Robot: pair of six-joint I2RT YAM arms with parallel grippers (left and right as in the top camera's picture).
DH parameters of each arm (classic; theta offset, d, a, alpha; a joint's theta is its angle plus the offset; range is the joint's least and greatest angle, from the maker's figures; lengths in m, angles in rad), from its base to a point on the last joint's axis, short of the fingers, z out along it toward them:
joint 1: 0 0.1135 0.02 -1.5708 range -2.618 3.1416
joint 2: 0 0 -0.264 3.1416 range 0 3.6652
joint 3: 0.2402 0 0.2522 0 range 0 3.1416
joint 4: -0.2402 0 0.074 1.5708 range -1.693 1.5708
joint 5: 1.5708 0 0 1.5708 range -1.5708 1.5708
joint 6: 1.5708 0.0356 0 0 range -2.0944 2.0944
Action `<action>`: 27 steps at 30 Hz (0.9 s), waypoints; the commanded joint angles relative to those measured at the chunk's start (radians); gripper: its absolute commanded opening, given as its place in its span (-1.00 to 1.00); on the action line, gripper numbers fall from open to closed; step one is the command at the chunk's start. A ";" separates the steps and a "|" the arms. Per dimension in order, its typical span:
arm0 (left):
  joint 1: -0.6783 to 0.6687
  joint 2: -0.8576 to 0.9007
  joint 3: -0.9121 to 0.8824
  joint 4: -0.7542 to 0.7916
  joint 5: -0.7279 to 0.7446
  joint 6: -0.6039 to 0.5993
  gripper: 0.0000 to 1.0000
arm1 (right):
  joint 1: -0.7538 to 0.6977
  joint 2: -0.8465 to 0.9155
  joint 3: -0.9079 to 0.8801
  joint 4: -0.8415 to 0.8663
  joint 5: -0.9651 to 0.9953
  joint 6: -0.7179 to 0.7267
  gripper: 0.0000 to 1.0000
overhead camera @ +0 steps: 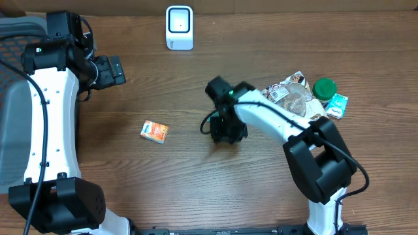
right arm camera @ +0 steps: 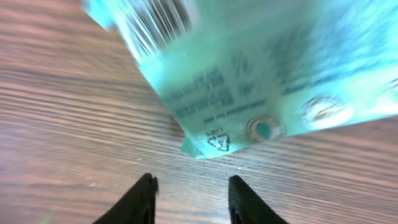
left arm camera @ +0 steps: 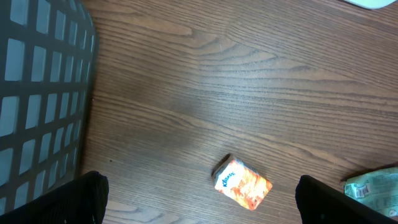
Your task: Scan the item barcode
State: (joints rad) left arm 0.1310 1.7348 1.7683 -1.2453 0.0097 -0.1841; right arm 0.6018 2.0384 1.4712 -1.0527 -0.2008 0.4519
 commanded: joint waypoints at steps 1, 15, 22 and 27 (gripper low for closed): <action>-0.002 0.006 0.007 0.000 -0.010 -0.003 0.99 | -0.094 -0.043 0.115 -0.033 -0.003 -0.124 -0.12; -0.002 0.006 0.007 0.001 -0.010 -0.003 0.99 | -0.397 0.093 0.158 0.011 -0.300 -0.537 0.12; -0.002 0.006 0.007 0.000 -0.010 -0.003 0.99 | -0.401 0.142 0.157 0.016 -0.377 -0.603 0.12; -0.002 0.006 0.007 0.000 -0.010 -0.003 0.98 | -0.385 0.189 0.152 0.023 -0.382 -0.610 0.11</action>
State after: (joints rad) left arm 0.1310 1.7348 1.7679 -1.2449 0.0097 -0.1837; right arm 0.2035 2.1887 1.6169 -1.0359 -0.5488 -0.1276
